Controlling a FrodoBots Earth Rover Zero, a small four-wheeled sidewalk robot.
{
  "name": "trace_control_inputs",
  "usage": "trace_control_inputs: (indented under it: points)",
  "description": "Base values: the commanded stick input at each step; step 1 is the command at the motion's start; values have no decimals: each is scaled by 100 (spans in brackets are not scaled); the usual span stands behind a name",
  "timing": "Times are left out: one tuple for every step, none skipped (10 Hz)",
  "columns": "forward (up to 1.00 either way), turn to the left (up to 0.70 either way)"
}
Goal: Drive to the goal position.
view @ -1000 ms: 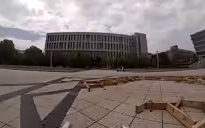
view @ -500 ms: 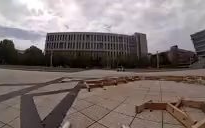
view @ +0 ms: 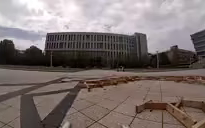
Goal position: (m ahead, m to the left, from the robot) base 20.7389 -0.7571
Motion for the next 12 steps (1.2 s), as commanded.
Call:
trace_control_inputs:
  points:
    - [6, 1]
    - [6, 0]
    - [6, 1]
    - [6, 1]
    - [6, 0]
    - [6, 0]
    - [7, 1]
    - [6, 0]
    - [6, 0]
    - [6, 1]
    - [6, 0]
    - [6, 0]
